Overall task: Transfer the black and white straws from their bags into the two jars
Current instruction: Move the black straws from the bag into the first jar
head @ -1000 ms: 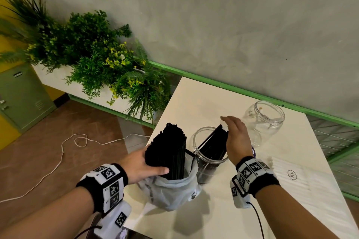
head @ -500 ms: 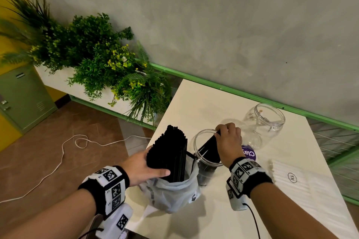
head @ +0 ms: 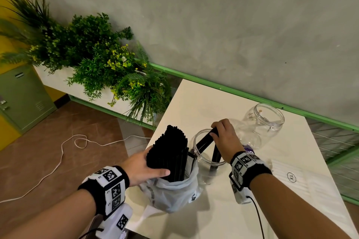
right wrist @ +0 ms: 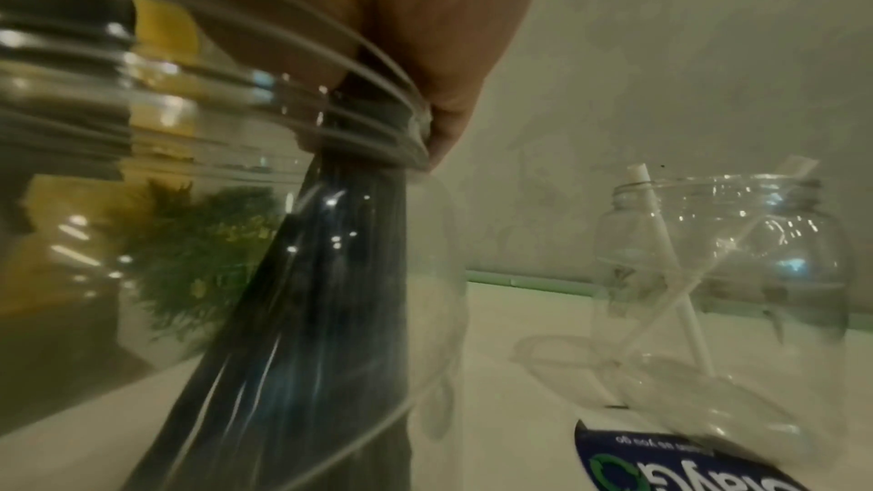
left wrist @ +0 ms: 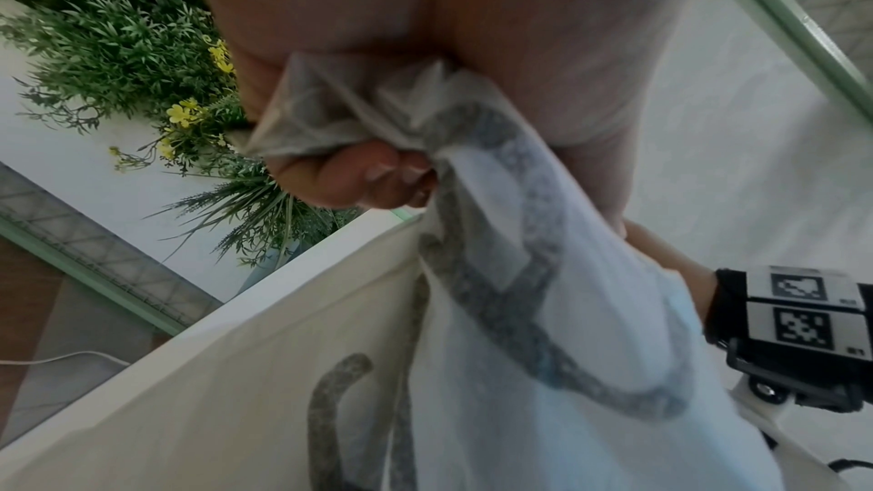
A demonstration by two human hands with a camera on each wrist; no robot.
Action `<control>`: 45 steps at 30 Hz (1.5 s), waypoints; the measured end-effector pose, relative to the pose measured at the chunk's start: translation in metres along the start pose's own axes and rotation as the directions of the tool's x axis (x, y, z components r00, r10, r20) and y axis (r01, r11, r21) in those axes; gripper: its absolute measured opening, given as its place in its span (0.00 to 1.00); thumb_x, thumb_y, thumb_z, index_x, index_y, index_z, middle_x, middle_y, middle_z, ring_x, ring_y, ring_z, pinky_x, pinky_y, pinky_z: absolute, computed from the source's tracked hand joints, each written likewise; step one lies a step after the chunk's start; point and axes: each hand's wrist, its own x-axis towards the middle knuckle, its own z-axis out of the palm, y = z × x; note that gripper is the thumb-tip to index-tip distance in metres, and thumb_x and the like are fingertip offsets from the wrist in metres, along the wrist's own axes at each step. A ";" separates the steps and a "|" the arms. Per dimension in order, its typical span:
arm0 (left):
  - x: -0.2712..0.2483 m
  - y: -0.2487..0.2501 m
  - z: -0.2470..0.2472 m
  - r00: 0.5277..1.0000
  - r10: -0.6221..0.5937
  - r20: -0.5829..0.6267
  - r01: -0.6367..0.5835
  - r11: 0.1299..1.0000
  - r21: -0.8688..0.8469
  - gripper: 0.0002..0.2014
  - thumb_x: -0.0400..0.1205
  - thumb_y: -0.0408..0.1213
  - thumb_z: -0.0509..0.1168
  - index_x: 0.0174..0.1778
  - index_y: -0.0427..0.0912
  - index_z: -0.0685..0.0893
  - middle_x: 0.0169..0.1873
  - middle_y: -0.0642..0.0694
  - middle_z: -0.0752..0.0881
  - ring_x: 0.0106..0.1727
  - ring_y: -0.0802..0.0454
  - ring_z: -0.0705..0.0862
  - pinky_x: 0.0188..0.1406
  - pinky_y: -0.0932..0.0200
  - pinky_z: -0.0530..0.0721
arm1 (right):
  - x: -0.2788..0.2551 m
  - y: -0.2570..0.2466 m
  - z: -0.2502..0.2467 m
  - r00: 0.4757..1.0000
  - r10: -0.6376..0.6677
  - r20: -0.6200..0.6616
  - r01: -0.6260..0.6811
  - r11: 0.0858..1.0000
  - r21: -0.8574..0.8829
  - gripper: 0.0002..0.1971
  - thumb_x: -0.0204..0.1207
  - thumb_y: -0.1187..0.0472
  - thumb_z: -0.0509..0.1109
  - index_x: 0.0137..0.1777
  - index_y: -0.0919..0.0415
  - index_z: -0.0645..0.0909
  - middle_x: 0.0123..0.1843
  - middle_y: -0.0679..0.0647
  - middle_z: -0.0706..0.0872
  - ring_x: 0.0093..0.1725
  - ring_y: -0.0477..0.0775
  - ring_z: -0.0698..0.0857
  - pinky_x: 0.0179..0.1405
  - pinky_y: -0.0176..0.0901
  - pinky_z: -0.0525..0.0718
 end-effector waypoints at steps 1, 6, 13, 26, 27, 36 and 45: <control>0.000 0.000 0.000 1.000 0.003 -0.003 -0.003 1.000 -0.002 0.52 0.50 0.79 0.68 0.71 0.59 0.72 0.57 0.59 0.84 0.61 0.58 0.81 0.62 0.60 0.78 | -0.001 0.000 0.000 1.000 0.013 0.012 -0.013 0.999 0.033 0.10 0.80 0.66 0.67 0.59 0.67 0.77 0.56 0.59 0.75 0.54 0.59 0.76 0.59 0.47 0.76; -0.002 -0.003 0.001 1.000 0.004 -0.013 -0.004 0.999 -0.034 0.50 0.48 0.78 0.70 0.67 0.62 0.73 0.58 0.58 0.85 0.62 0.58 0.82 0.65 0.54 0.79 | -0.009 -0.004 -0.002 0.998 0.046 -0.034 -0.043 0.995 0.089 0.09 0.82 0.67 0.63 0.61 0.66 0.77 0.58 0.56 0.76 0.55 0.56 0.77 0.59 0.41 0.75; -0.003 -0.004 0.002 1.000 0.022 0.002 -0.022 1.000 -0.008 0.44 0.51 0.77 0.71 0.64 0.66 0.73 0.57 0.60 0.86 0.61 0.59 0.82 0.65 0.54 0.80 | -0.007 -0.004 -0.003 0.983 -0.013 -0.184 0.014 1.000 0.008 0.09 0.78 0.73 0.64 0.57 0.69 0.77 0.55 0.64 0.78 0.54 0.58 0.72 0.58 0.41 0.71; -0.007 0.000 0.000 1.000 0.023 0.018 -0.023 0.999 -0.027 0.41 0.50 0.77 0.70 0.60 0.69 0.71 0.55 0.62 0.85 0.61 0.59 0.82 0.63 0.59 0.79 | -0.009 -0.004 -0.004 0.955 0.237 -0.176 -0.179 0.939 0.293 0.15 0.84 0.70 0.56 0.68 0.65 0.75 0.62 0.57 0.77 0.55 0.47 0.76 0.54 0.25 0.67; -0.007 0.000 0.000 1.000 0.026 0.018 -0.025 0.999 -0.025 0.43 0.50 0.78 0.70 0.61 0.69 0.71 0.56 0.61 0.85 0.61 0.59 0.82 0.63 0.59 0.79 | -0.009 -0.004 -0.004 0.952 0.247 -0.183 -0.187 0.938 0.292 0.16 0.83 0.72 0.56 0.68 0.65 0.76 0.62 0.58 0.78 0.55 0.47 0.76 0.54 0.24 0.66; -0.011 0.005 -0.002 0.999 0.029 0.028 -0.028 0.999 -0.037 0.48 0.47 0.78 0.69 0.64 0.65 0.70 0.54 0.62 0.82 0.62 0.58 0.80 0.61 0.63 0.77 | -0.014 0.003 -0.006 0.956 0.248 -0.158 -0.195 0.936 0.292 0.15 0.84 0.69 0.59 0.67 0.62 0.79 0.62 0.56 0.79 0.62 0.57 0.78 0.64 0.35 0.72; -0.014 0.004 -0.002 0.999 0.035 0.012 -0.034 0.999 -0.035 0.48 0.49 0.78 0.70 0.66 0.64 0.73 0.56 0.62 0.83 0.61 0.60 0.80 0.63 0.60 0.78 | -0.055 -0.087 -0.031 0.990 0.113 -0.088 -0.048 0.840 0.540 0.29 0.79 0.41 0.60 0.76 0.55 0.67 0.69 0.47 0.72 0.69 0.39 0.74 0.68 0.32 0.73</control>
